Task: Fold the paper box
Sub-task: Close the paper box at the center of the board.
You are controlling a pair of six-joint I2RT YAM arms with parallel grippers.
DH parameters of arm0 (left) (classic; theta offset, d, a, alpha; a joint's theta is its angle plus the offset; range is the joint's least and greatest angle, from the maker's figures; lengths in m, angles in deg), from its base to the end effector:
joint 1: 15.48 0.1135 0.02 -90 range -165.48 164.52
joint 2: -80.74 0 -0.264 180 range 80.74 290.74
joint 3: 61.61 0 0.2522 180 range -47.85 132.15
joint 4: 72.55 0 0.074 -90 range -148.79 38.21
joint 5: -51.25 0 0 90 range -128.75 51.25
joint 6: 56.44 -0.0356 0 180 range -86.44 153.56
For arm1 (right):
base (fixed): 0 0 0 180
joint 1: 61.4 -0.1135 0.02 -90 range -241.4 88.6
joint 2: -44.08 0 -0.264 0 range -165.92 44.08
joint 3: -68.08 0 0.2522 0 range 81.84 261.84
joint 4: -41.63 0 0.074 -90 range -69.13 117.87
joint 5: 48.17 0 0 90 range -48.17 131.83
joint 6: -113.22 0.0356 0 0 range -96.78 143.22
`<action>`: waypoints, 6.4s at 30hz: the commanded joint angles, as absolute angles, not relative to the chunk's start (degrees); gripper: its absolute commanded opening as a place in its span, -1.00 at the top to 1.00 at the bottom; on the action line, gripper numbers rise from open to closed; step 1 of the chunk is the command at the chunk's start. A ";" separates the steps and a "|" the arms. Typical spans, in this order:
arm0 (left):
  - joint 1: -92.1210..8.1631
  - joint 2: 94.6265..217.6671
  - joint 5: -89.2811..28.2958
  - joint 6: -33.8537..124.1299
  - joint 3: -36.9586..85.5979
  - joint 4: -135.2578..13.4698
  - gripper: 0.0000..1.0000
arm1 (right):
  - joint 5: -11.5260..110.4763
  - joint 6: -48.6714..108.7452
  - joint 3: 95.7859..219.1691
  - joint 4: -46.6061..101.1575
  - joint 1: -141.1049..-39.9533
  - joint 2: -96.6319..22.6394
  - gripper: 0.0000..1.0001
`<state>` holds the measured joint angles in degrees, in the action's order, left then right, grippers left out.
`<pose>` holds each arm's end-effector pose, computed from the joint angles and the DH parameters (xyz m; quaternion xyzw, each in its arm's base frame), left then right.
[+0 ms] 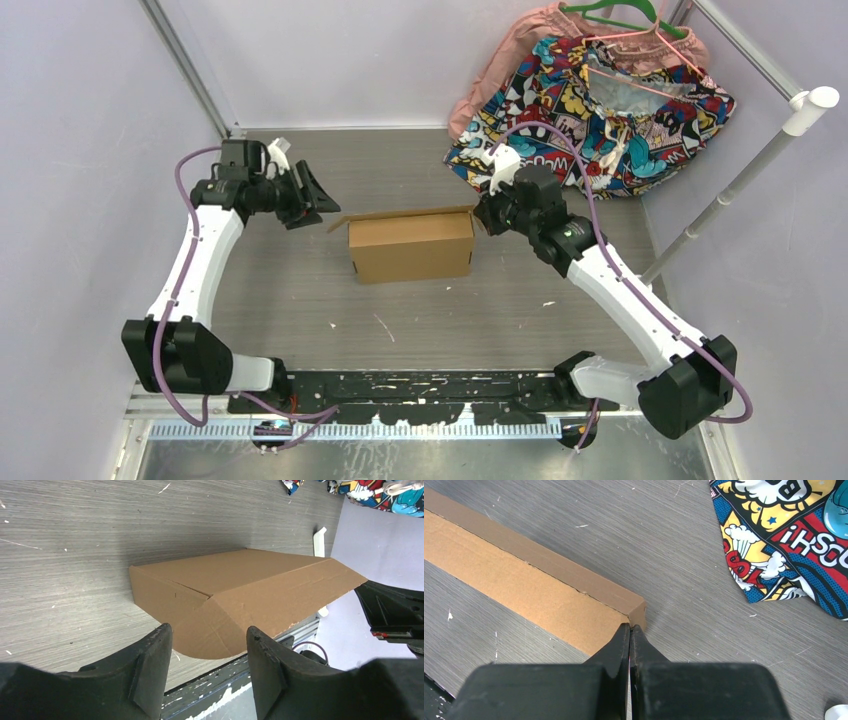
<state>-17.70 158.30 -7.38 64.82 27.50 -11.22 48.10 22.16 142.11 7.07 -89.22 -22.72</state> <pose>0.2767 -0.0293 0.3421 -0.1367 0.8985 -0.3385 0.2439 0.2311 0.1264 0.3377 -0.2402 0.8188 0.1656 0.4944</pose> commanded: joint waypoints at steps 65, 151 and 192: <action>-29.26 150.31 -16.85 38.77 29.42 -10.31 0.30 | 48.04 23.05 148.14 5.27 -90.01 -24.54 0.97; -30.15 160.54 -22.73 39.43 38.84 -8.18 0.77 | 48.77 24.49 154.69 -0.23 -90.30 -28.71 0.98; -30.30 167.04 -20.43 42.06 43.73 -5.53 0.79 | 52.07 29.01 172.09 -15.83 -90.31 -42.56 0.98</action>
<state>-29.98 166.80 -22.94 41.26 41.34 -5.73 48.80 27.78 167.82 -14.70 -89.78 -41.65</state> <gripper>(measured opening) 0.108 0.042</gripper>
